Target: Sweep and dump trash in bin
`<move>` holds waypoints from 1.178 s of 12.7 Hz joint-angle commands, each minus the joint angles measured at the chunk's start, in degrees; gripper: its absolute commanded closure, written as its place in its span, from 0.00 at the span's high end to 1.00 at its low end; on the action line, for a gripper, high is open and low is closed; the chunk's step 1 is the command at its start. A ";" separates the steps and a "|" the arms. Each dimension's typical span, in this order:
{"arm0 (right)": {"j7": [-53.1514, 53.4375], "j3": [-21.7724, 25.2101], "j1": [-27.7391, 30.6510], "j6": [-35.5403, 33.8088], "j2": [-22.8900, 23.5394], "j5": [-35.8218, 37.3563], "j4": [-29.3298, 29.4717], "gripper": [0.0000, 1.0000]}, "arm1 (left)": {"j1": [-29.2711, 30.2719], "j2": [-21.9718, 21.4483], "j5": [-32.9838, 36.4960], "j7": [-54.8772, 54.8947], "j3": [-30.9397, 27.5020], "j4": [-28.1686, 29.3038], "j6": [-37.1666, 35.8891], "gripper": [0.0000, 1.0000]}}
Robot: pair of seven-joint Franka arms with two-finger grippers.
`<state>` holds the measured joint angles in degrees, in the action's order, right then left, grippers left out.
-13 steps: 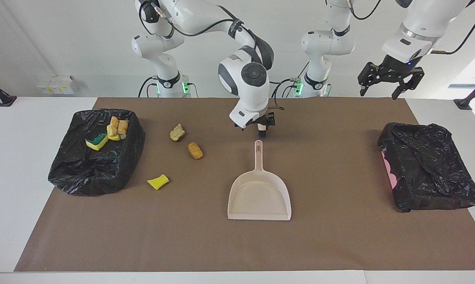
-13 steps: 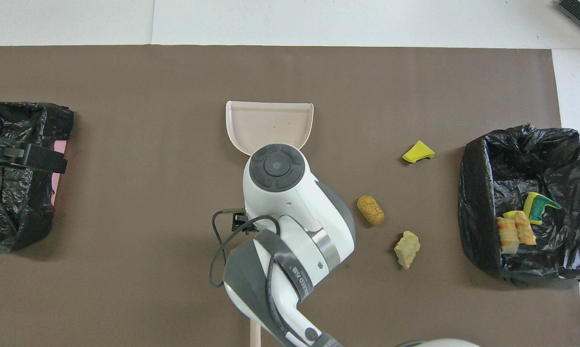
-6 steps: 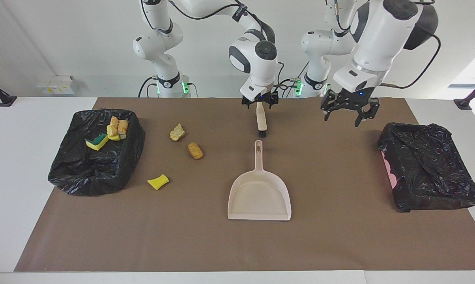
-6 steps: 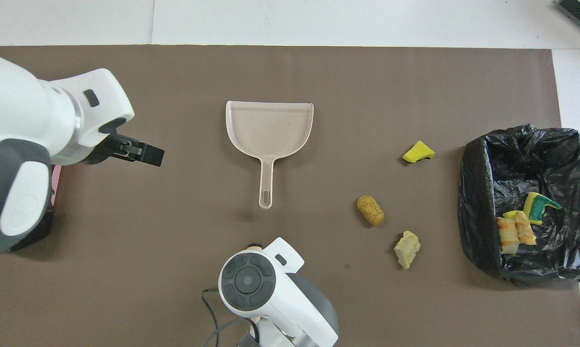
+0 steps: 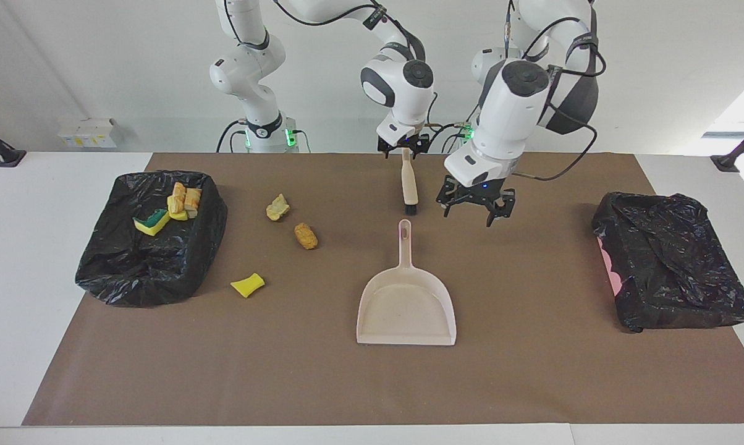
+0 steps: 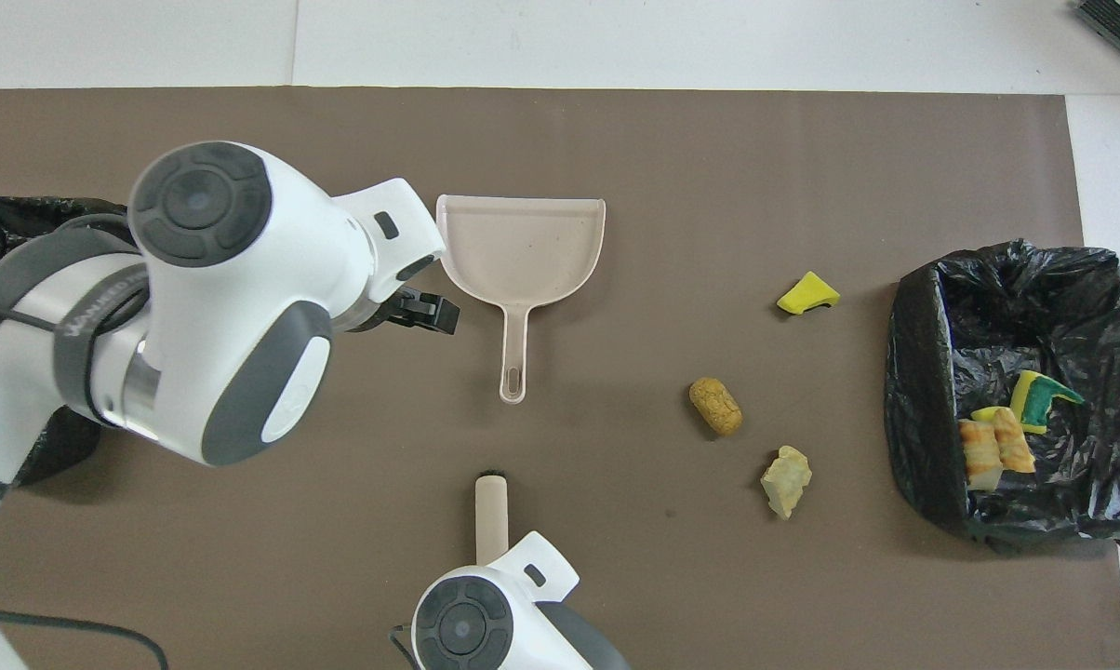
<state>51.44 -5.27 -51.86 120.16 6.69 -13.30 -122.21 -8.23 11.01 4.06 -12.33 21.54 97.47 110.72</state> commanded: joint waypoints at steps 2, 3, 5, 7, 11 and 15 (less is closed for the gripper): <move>0.59 0.09 -0.87 4.03 -1.15 -3.31 -2.94 0.70 | -1.53 6.47 7.27 -12.09 4.29 -0.44 6.08 1.00; 0.51 0.00 -0.87 4.21 -1.15 -3.23 -2.94 0.63 | -2.66 7.96 8.93 -13.93 4.30 -0.44 6.61 1.00; -0.45 0.00 -0.87 4.12 -1.15 -3.32 -3.03 0.60 | -3.29 10.16 10.00 -17.98 4.38 -0.53 9.67 1.00; -0.63 0.00 -0.87 3.77 -1.32 -3.32 -3.21 0.54 | -3.90 11.57 10.01 -19.48 4.47 -0.44 10.92 1.00; -0.55 0.09 -1.84 3.95 0.08 -3.32 -2.95 0.26 | -5.93 15.01 15.02 -26.61 5.09 -0.18 13.30 1.00; 0.33 0.17 -0.26 1.32 -0.44 -4.19 -0.84 0.00 | -5.58 14.31 14.75 -26.61 6.05 -0.09 8.83 0.74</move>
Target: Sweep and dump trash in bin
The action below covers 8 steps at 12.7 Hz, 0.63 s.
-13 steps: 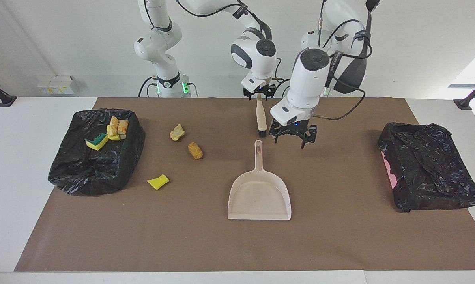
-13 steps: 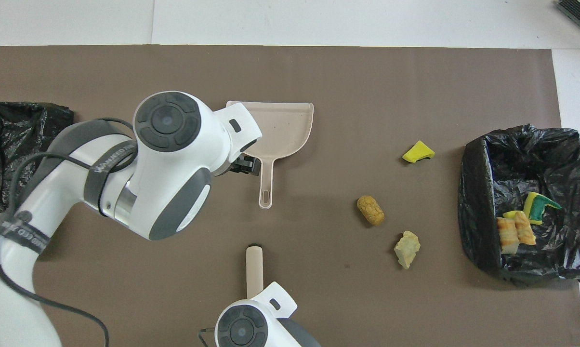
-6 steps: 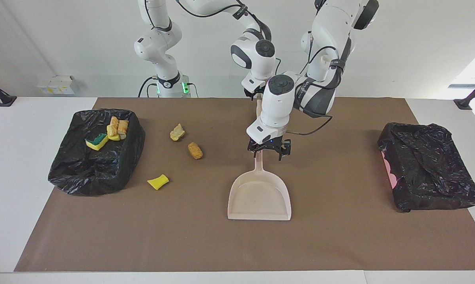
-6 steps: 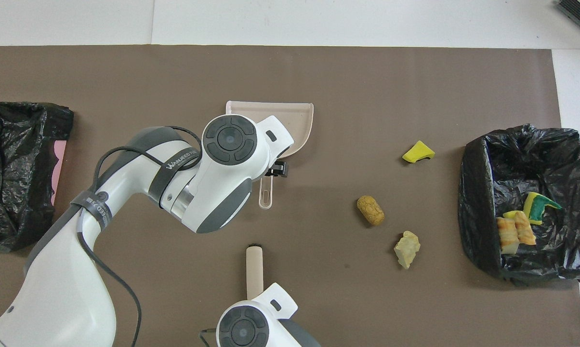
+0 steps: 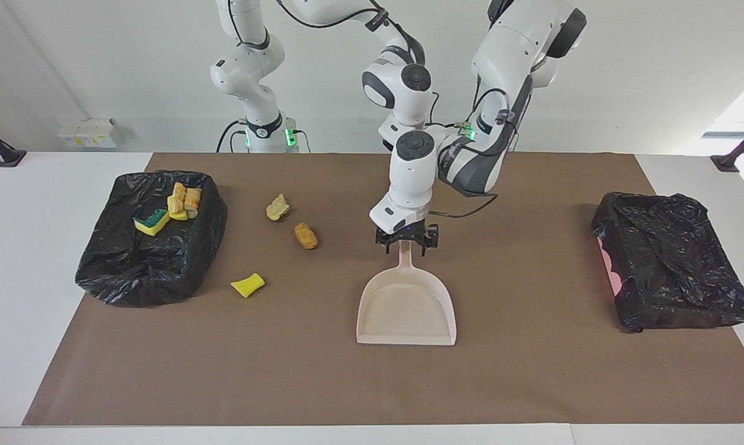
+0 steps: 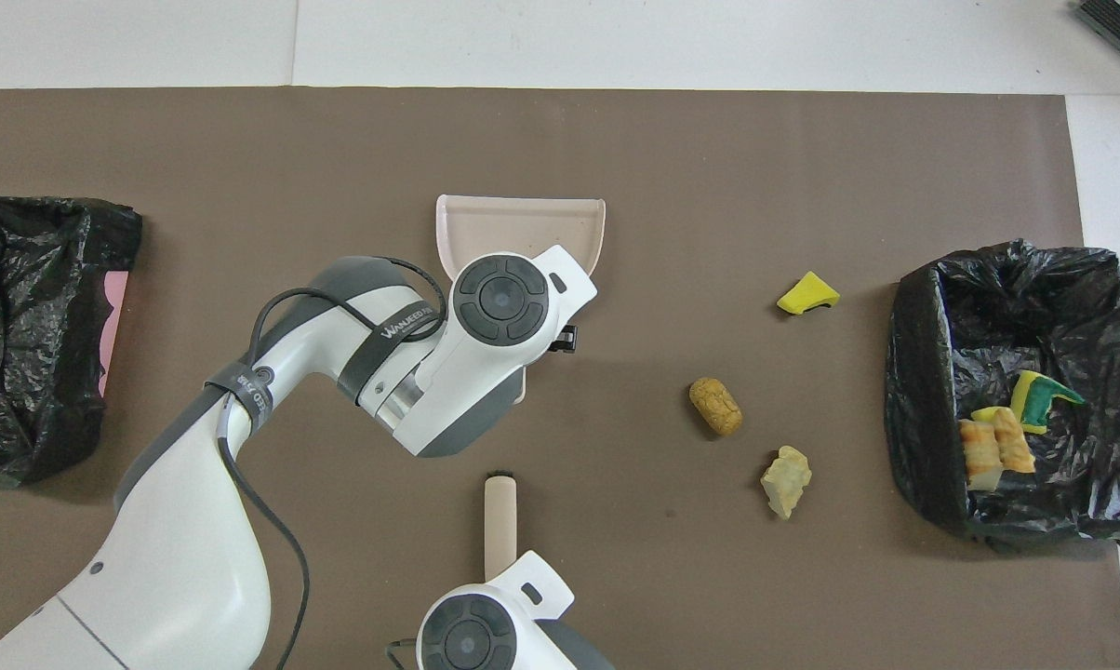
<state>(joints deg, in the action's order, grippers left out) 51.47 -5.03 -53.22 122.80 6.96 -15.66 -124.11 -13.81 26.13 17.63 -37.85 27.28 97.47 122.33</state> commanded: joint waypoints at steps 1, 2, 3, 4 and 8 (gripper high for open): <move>0.56 0.10 1.88 -3.42 -1.15 -1.83 1.58 0.00 | 0.19 -1.17 1.18 -1.00 0.76 -0.09 -3.85 0.61; 1.43 0.19 2.68 -4.31 -2.11 -1.83 1.50 0.00 | 0.27 -1.17 1.18 -1.00 0.76 -0.09 -3.95 0.45; 2.40 0.37 3.64 -5.54 -2.99 -1.74 1.50 0.00 | 0.36 -1.17 1.10 -1.00 0.93 -0.09 -3.95 0.36; 2.49 0.37 5.91 -7.55 -4.48 -1.74 1.50 0.00 | 0.36 -1.43 1.10 -1.00 0.76 -0.17 -4.12 0.24; 1.27 0.37 15.66 -17.04 -10.89 -1.56 1.59 0.00 | 1.77 -3.36 0.48 1.10 0.94 -0.18 -4.47 0.04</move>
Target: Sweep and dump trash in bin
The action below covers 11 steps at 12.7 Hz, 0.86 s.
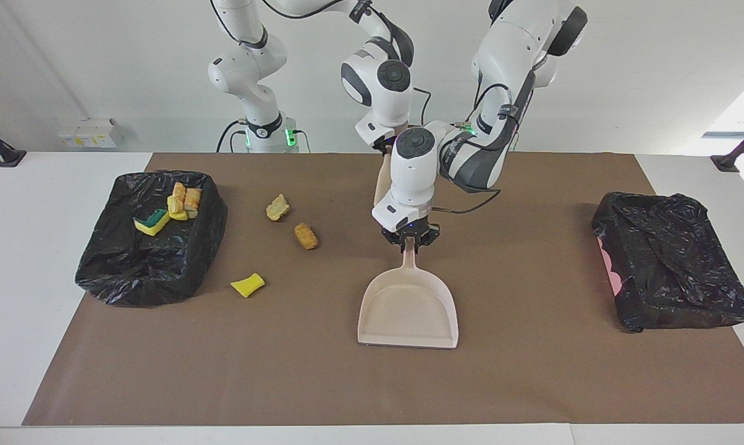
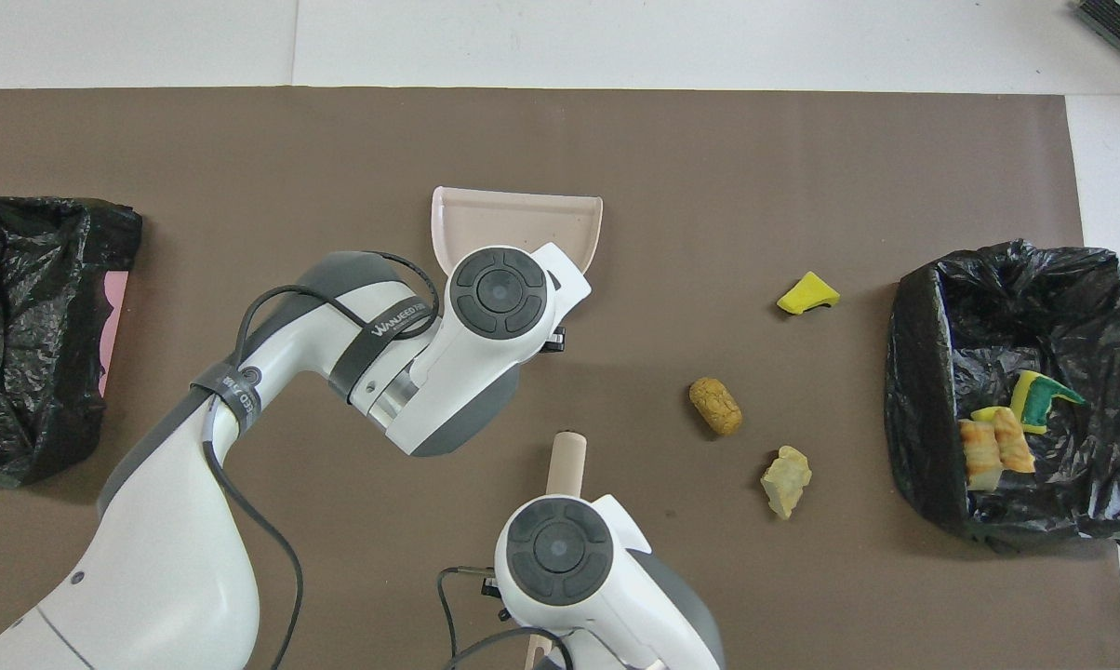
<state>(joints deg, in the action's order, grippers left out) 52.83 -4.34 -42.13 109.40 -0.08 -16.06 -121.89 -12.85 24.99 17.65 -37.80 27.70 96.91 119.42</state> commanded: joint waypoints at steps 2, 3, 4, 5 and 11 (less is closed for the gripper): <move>-0.27 -0.23 8.45 -7.17 -5.63 -0.21 -0.54 0.00 | 2.29 -4.24 0.37 10.15 0.52 0.47 -5.40 0.00; 1.38 -0.06 10.47 -7.96 -5.37 -0.12 -0.28 0.00 | 3.26 -5.03 0.37 17.25 0.52 0.39 -7.34 0.00; 2.10 -0.14 12.92 -9.80 -5.46 1.10 -0.80 0.00 | 3.88 -5.82 -0.24 23.59 0.52 0.39 -9.19 0.00; 2.37 -0.14 14.51 -11.91 -5.55 2.42 -0.89 0.00 | 5.19 -6.96 -1.29 29.66 0.34 0.47 -10.42 0.00; 2.37 -0.40 21.99 -15.36 -11.06 10.78 -9.92 0.00 | 9.51 -11.02 -5.87 68.61 -1.77 1.00 -16.42 0.00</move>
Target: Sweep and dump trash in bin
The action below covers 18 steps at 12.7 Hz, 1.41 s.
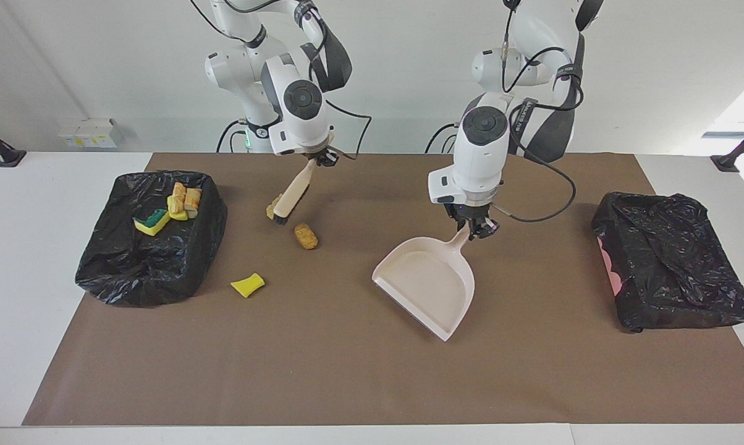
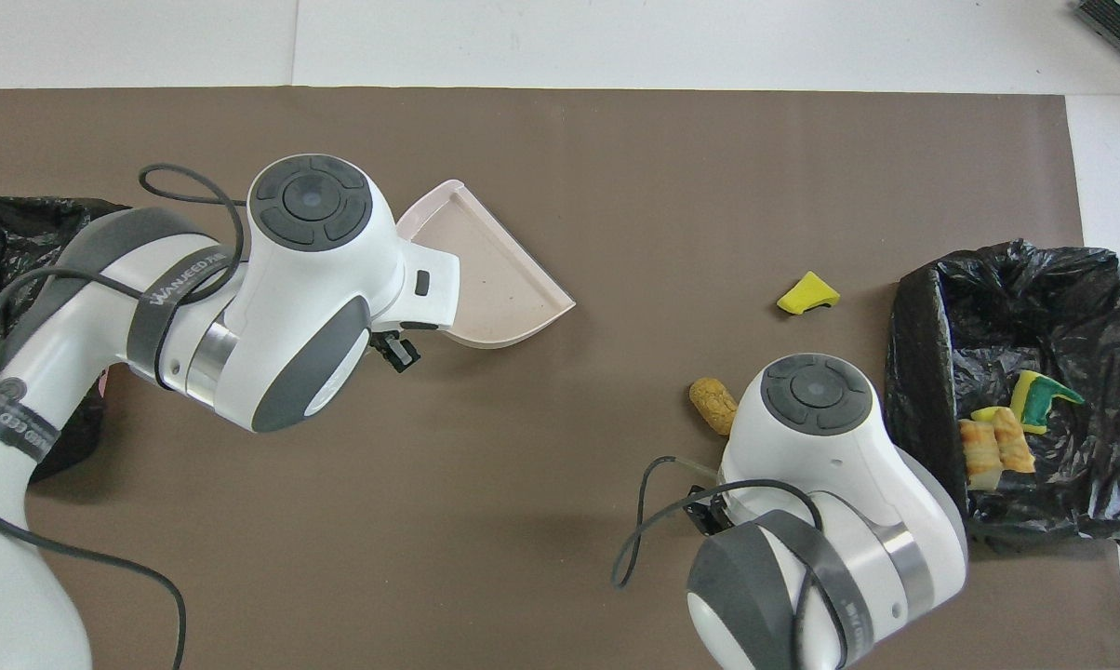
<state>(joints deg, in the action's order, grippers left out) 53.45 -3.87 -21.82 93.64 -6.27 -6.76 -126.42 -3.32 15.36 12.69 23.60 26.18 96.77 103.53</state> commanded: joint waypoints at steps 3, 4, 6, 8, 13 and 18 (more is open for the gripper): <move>-1.92 -0.79 6.32 2.95 -10.68 1.05 -14.62 0.00 | 0.50 -4.36 -0.82 20.32 -0.51 7.35 4.81 0.00; -4.30 -0.70 7.05 3.91 -12.26 0.27 -16.91 0.00 | 0.24 -5.34 -0.30 21.82 -0.52 10.17 8.15 0.00; -7.73 -0.70 7.76 6.37 -12.89 0.00 -19.21 0.00 | -0.37 -6.05 -0.12 25.26 -0.52 14.66 15.00 0.00; -10.20 -0.79 8.54 11.11 -11.06 -0.27 -19.92 0.00 | -0.46 -5.61 1.71 26.57 -0.52 15.03 16.00 0.00; -10.65 -0.87 4.25 19.65 -2.81 -6.94 -14.59 0.00 | -0.73 -6.13 4.80 28.96 -0.43 18.89 20.05 0.00; -11.26 -1.40 0.99 19.83 10.38 -7.74 0.63 0.00 | -1.42 -8.85 4.80 28.78 -0.34 22.92 20.48 0.00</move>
<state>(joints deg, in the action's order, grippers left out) 43.97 -4.76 -21.33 113.85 -1.68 -13.37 -131.79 -3.55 10.40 16.63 51.65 26.38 114.94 122.75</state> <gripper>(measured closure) 0.740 0.683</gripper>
